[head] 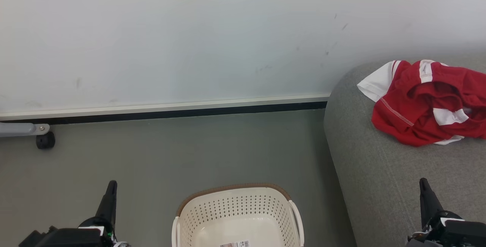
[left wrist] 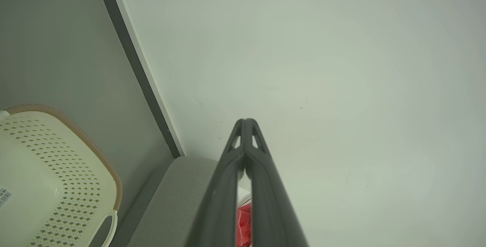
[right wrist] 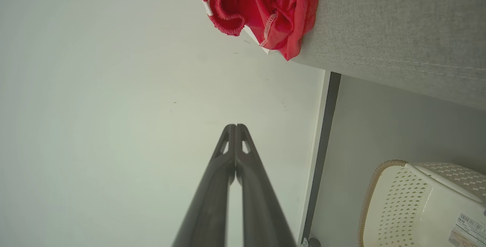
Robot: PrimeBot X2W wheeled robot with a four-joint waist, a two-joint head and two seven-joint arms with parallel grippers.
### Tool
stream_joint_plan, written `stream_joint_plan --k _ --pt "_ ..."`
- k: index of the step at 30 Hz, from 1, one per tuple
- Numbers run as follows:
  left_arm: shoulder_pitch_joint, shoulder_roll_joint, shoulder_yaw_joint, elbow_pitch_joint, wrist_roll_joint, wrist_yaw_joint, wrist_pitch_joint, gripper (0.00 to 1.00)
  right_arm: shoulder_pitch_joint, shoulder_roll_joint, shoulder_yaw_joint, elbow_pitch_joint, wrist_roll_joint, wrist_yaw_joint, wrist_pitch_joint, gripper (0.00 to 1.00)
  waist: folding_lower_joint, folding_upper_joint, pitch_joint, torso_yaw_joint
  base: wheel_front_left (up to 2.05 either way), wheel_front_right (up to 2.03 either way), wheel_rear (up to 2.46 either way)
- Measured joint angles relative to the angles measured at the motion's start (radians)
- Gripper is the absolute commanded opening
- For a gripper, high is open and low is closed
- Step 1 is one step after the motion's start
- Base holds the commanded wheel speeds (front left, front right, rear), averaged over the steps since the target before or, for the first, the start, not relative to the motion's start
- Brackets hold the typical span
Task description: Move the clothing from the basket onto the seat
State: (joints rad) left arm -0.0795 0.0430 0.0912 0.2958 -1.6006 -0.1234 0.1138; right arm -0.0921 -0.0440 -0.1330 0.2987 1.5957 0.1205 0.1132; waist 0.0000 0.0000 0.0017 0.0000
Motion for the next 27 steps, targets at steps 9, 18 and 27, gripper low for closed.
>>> stream_joint_plan --k 9,18,27 --pt "0.0 0.0 0.0 0.0 0.0 0.0 0.0 0.0 0.0 0.0 0.0 0.0 0.0 0.0 0.0 0.0 0.0 0.0 0.0 0.0 0.0 0.0 0.0" --pt "0.0 0.0 0.0 0.0 0.0 0.0 0.0 0.0 0.0 0.0 0.0 0.0 0.0 0.0 0.0 0.0 0.0 0.0 0.0 0.0 0.0 0.0 0.0" --pt "0.0 0.0 0.0 0.0 0.0 0.0 0.0 0.0 0.0 0.0 0.0 0.0 0.0 0.0 0.0 0.0 0.0 0.0 0.0 0.0 0.0 0.0 0.0"
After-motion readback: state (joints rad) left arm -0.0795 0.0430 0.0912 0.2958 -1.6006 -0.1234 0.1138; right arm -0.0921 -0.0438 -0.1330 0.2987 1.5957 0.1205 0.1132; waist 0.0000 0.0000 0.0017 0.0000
